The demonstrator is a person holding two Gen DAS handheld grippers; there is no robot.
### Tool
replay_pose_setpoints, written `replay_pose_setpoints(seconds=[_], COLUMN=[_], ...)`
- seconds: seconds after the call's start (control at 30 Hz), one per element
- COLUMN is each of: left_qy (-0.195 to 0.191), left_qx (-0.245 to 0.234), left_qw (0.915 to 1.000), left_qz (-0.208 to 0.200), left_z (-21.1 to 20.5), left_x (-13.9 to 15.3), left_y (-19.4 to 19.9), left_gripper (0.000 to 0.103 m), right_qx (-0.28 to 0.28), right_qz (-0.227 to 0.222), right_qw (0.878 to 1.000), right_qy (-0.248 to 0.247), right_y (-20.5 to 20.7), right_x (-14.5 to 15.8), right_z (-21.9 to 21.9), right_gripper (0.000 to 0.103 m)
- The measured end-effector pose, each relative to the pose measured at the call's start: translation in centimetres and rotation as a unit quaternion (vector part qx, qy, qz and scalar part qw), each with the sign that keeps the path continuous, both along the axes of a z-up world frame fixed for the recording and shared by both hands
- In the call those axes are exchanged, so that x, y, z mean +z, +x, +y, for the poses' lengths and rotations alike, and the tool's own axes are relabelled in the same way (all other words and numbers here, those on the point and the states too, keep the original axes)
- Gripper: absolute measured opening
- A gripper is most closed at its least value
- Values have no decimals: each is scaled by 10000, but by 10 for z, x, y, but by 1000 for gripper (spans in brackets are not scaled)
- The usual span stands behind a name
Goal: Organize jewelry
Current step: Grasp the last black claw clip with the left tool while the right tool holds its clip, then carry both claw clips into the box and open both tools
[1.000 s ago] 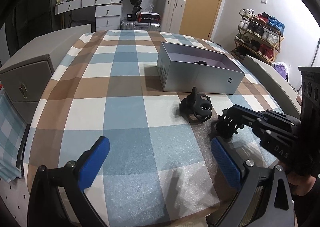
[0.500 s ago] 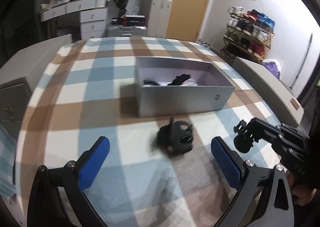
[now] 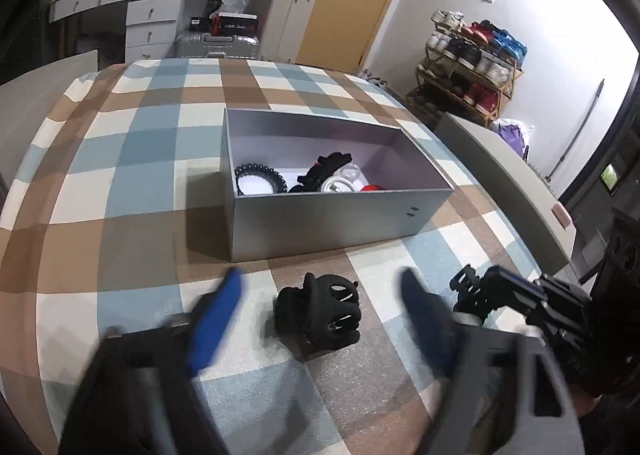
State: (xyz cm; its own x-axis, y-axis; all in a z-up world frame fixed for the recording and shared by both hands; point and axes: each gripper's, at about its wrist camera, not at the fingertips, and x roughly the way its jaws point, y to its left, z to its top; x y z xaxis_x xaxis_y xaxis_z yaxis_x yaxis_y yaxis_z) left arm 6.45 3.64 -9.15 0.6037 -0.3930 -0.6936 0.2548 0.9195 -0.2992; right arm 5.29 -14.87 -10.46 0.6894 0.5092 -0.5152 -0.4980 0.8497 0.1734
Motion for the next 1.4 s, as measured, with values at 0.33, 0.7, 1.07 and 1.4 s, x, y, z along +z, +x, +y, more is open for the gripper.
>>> replay_pose_setpoints(seconds=[0.33, 0.7, 1.07, 1.4], left_qy=[-137, -174, -322, -149], left_qx=[-90, -73, -102, -105], left_qw=[9998, 9998, 9991, 9968], left_qz=[138, 84, -247, -777], left_z=[1, 0, -2, -6], left_x=[-6, -1, 27, 62], left_y=[-2, -10, -29, -20], left_gripper=[13, 1, 1, 1], right_qx=[-62, -131, -63, 31], right_qz=[92, -8, -162, -211], right_qw=[9999, 9999, 9998, 9992], right_qy=[65, 89, 91, 352], right_y=[1, -4, -10, 8], right_x=[-3, 5, 20, 43], right_z=[-1, 2, 6, 3], right_gripper=[5, 5, 5, 5])
